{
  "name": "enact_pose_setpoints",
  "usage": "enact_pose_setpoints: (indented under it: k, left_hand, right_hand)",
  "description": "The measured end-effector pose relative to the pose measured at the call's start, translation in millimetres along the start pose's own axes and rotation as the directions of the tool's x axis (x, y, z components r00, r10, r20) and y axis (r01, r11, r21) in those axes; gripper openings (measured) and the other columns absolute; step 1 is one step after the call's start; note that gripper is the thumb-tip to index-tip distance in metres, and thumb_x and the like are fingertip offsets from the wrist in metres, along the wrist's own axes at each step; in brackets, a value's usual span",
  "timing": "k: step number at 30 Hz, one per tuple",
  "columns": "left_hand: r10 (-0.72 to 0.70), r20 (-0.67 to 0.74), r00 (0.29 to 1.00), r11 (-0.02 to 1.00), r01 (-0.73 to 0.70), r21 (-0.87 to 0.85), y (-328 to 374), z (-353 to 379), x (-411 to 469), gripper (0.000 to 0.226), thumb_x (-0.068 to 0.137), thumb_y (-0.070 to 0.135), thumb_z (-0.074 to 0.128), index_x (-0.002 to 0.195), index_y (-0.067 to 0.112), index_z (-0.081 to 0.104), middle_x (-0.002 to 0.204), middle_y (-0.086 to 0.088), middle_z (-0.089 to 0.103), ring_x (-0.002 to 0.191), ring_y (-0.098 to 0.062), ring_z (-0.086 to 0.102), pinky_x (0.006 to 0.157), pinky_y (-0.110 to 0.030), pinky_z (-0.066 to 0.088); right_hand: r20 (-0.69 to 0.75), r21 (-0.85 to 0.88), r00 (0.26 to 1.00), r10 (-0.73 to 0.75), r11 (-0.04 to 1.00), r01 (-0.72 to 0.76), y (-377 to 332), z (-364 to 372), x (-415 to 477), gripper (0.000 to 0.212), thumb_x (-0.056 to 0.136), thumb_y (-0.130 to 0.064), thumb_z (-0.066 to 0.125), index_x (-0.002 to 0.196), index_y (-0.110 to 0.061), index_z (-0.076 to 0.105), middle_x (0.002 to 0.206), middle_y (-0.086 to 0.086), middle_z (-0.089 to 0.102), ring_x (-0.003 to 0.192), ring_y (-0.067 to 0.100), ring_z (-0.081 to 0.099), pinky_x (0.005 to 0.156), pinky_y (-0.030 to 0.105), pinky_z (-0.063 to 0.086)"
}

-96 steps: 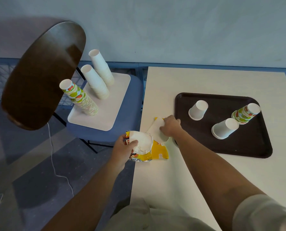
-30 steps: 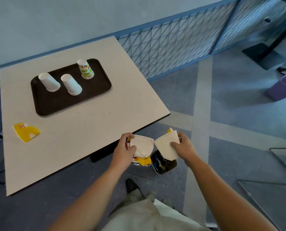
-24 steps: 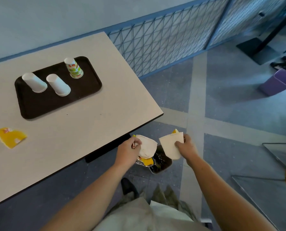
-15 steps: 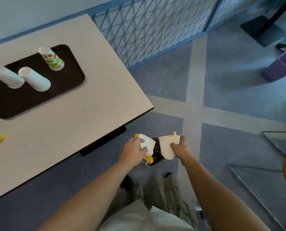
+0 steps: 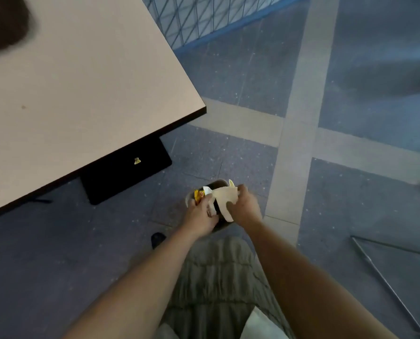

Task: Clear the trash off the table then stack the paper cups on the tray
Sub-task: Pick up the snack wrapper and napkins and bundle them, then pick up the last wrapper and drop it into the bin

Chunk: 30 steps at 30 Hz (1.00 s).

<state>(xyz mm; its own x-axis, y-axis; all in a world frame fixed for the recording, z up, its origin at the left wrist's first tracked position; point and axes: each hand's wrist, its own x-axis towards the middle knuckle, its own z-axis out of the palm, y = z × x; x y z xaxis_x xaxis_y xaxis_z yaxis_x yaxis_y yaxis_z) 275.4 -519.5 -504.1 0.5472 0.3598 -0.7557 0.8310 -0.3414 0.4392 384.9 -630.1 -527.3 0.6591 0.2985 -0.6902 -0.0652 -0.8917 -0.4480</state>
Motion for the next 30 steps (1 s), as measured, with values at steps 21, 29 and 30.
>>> enact_pose_setpoints:
  k: [21,29,30]
  left_hand:
    - [0.06,-0.458,0.887,0.913,-0.234,-0.334,22.6,-110.8,-134.5,0.063,0.098,0.028,0.066,0.153,0.043,0.04,0.149,0.001,0.047,0.131,-0.017,0.054,0.105,-0.032,0.046]
    - [-0.057,-0.731,0.68,0.826,-0.379,-0.417,1.8,-215.7,-247.4,0.056,0.099,0.023,0.066,0.148,0.042,0.047,0.134,0.01,0.051,0.111,-0.005,0.062,0.088,-0.018,0.052]
    - [-0.09,-0.747,0.659,0.816,-0.381,-0.434,-9.1,-227.7,-259.9,0.055,0.099,0.024,0.066,0.148,0.043,0.046,0.133,0.011,0.051,0.111,-0.005,0.062,0.085,-0.014,0.05]
  right_hand:
    - [0.118,-0.003,0.924,-0.364,0.93,0.367,-119.9,-69.2,-125.6,0.056,0.099,-0.024,0.054,0.152,-0.025,0.037,0.153,0.005,0.047,0.141,0.026,0.044,0.113,0.043,0.041]
    - [0.201,0.062,0.724,-0.66,0.746,0.663,-249.7,-67.1,-207.1,0.051,0.101,-0.022,0.056,0.15,-0.019,0.041,0.149,0.0,0.051,0.137,0.016,0.047,0.104,0.022,0.036]
    - [0.218,0.064,0.699,-0.681,0.724,0.686,-266.1,-59.4,-214.7,0.051,0.101,-0.023,0.056,0.15,-0.019,0.04,0.15,-0.001,0.05,0.136,0.016,0.047,0.104,0.022,0.036]
